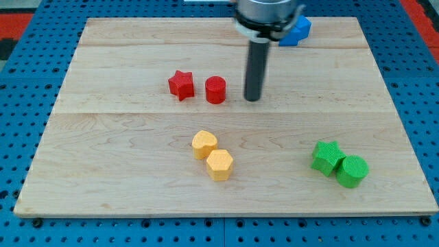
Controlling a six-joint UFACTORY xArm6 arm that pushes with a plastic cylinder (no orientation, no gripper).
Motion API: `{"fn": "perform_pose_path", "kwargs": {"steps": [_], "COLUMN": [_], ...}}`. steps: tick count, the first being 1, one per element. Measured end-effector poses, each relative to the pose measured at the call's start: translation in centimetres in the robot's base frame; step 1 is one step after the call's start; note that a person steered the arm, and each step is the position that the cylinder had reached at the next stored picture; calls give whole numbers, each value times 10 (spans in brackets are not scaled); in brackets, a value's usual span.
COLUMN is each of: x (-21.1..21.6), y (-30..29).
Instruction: Point your arm on the right side of red circle
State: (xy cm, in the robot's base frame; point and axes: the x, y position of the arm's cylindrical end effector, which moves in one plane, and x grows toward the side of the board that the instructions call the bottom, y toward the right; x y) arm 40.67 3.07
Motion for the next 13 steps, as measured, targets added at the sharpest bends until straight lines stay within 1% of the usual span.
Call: {"fn": "perform_pose_path", "kwargs": {"steps": [1, 2, 3, 4, 5, 6, 7, 8, 10, 11, 12, 13], "x": [-26, -33, -39, -39, -48, -61, -121, -69, -61, -49, -1, 6], "y": [-21, -28, 26, 28, 144, 199, 221, 233, 226, 193, 120, 41]}}
